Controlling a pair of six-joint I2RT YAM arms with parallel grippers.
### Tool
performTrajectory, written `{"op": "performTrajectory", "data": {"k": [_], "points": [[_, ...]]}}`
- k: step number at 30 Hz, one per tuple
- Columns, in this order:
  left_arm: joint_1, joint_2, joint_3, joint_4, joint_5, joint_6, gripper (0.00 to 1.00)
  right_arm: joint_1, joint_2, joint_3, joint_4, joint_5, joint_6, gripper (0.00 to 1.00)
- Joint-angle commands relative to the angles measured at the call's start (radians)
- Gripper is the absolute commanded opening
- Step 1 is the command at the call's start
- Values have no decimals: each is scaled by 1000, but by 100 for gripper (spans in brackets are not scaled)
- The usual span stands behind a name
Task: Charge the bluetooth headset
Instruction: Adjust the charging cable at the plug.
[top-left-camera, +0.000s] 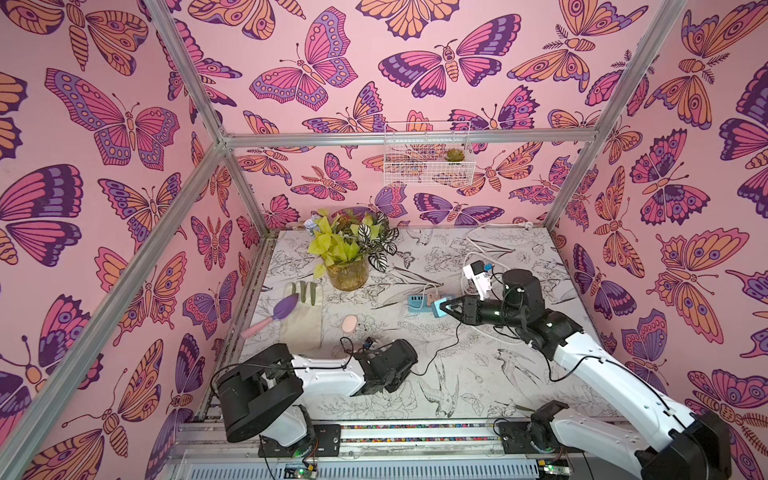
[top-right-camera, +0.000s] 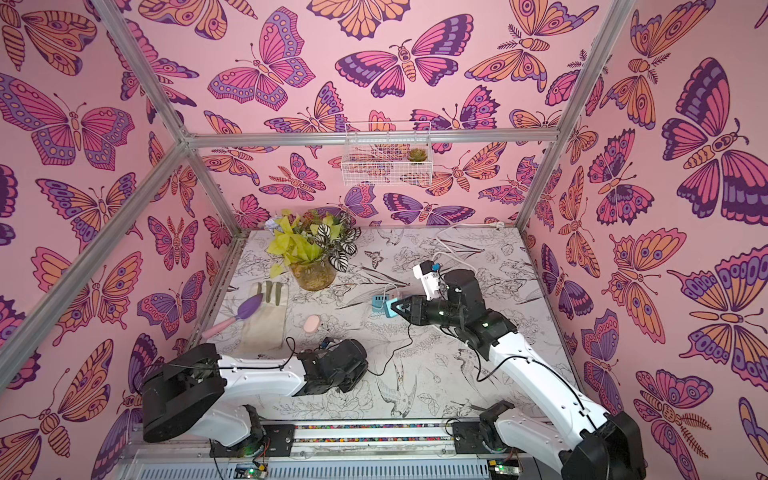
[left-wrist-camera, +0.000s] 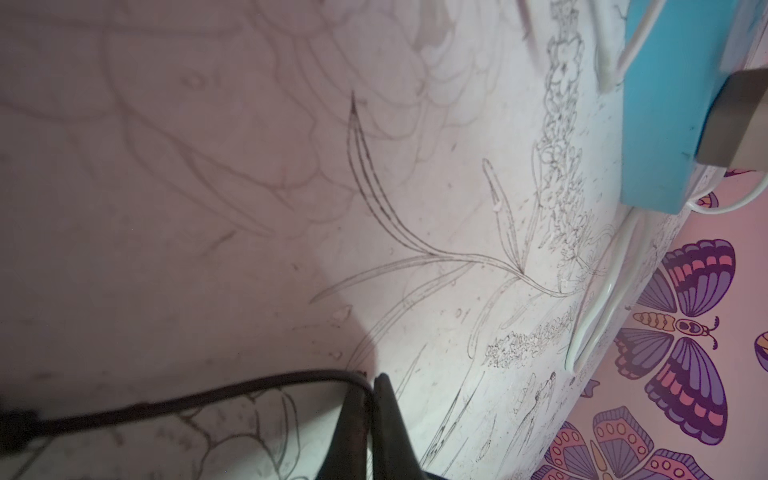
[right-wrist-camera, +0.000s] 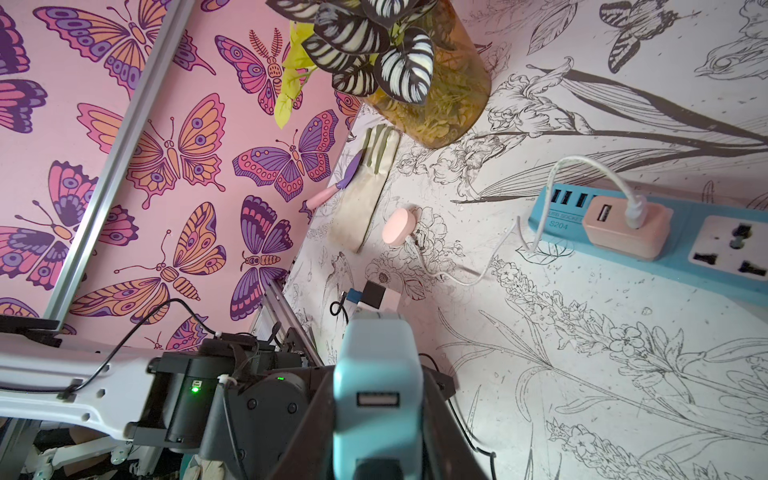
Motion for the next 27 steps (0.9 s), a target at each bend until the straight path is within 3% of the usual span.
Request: {"op": "performTrajectory", "data": {"k": [1,11,17,27], "points": [[15,-27,-26,-104,-61,26,0,-4,-19,-8,24,-13,9,7],[42,-197,82,-254,-124,296,0,-4,-11,28,-76,59,-159,5],[47,-272,132,-321,-52,441,0,-6,-14,71,-129,195,-330,3],[47,-218,233,-329,75,596,0,-30,69,213,-272,336,-691,1]]}}
